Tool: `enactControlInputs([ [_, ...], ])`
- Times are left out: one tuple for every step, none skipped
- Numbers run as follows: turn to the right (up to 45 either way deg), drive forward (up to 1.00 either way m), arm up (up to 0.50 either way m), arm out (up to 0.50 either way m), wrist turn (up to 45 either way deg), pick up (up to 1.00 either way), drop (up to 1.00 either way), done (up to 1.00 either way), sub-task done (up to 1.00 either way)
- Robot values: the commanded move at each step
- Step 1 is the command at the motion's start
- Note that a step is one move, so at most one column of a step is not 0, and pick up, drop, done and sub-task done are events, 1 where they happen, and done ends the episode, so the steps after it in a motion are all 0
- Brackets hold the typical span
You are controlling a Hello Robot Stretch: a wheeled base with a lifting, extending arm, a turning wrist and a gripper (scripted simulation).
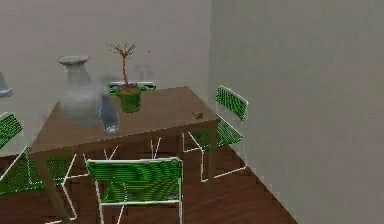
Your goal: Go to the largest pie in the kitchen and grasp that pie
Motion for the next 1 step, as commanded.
enactControlInputs([
  [0.0,0.25,0.0,0.0,0.0,0.0,0.0,0.0,0.0],
])
